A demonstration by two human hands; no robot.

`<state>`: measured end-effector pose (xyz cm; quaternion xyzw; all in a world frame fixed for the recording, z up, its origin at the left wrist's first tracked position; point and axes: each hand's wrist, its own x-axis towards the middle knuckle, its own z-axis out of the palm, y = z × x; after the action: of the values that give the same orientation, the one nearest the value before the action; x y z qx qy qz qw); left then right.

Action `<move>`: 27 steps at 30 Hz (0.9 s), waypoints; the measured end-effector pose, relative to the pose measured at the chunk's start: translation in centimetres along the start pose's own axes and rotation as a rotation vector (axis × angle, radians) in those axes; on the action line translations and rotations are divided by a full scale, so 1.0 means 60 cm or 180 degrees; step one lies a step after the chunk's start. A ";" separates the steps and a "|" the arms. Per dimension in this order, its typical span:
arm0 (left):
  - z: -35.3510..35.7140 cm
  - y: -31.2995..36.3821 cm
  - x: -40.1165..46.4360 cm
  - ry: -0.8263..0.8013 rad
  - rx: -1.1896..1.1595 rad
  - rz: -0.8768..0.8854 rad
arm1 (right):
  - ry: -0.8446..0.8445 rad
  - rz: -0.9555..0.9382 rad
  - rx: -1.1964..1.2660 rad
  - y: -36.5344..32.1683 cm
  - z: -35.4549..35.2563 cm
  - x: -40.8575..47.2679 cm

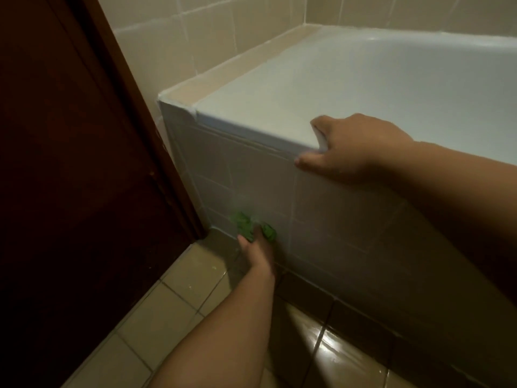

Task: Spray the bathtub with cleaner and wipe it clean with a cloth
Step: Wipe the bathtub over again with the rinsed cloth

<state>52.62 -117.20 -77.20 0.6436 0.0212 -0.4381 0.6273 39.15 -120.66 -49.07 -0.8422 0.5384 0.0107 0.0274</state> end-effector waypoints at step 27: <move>0.042 0.176 -0.210 -0.0025 0.0563 0.1434 | -0.0093 0.0181 -0.0202 0.106 0.001 -0.115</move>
<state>49.58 -114.92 -61.00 0.6828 -0.1638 -0.2898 0.6504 30.48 -117.04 -48.99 -0.8267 0.5611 0.0409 0.0082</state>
